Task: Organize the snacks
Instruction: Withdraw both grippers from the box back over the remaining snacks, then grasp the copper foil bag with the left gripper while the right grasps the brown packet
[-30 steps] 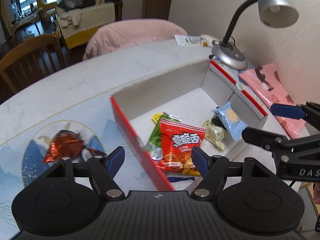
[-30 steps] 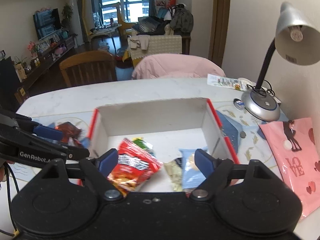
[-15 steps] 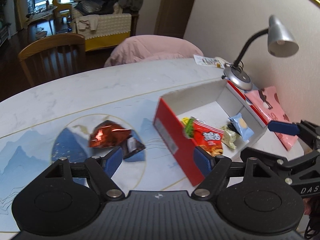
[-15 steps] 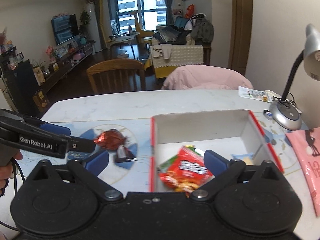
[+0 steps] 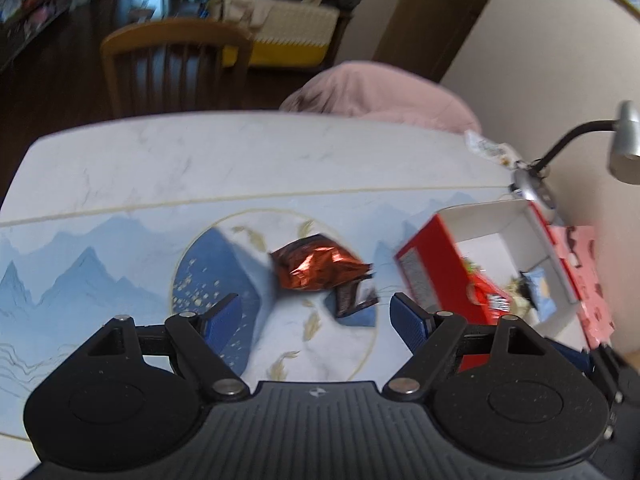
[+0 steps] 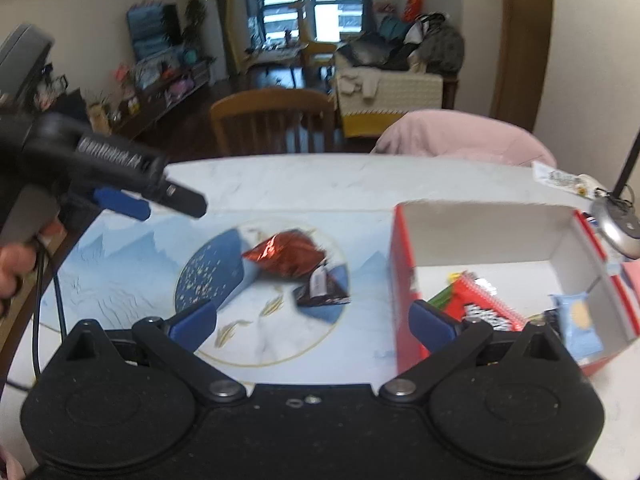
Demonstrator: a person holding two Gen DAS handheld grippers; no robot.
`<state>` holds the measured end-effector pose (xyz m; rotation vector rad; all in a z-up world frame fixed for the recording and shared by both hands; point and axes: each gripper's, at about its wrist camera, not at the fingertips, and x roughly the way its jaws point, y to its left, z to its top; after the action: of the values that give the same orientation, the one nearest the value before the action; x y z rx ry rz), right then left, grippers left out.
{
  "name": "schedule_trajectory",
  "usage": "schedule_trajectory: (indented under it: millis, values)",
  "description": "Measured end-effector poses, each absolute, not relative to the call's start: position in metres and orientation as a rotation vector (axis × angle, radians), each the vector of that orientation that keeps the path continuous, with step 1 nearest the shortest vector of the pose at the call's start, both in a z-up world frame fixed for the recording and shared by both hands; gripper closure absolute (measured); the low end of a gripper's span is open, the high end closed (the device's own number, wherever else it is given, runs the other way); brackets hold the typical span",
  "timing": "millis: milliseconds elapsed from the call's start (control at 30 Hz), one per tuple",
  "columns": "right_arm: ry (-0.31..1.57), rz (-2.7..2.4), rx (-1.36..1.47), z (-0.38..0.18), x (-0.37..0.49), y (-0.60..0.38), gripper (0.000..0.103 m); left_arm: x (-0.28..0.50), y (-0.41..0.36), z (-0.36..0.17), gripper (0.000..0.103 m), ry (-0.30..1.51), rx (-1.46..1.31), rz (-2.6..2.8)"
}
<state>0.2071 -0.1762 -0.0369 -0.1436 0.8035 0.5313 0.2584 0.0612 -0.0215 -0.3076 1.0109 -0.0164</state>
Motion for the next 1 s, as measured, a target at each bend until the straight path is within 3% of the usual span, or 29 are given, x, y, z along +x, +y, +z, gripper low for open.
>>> schedule_trajectory:
  millis: [267,867,1000]
  values:
    - [0.871,0.522,-0.104,-0.067,0.232,-0.151,0.002,0.308,0.077,-0.057,0.022,1.152,-0.348,0.028]
    - [0.931,0.454,-0.308,-0.155,0.31,-0.095,0.028,0.357,0.077,-0.103,0.022,1.231,-0.334,0.037]
    - [0.951,0.455,-0.314,-0.164,0.313,-0.093,0.039,0.37,0.075,-0.108,0.022,1.245,-0.344,0.041]
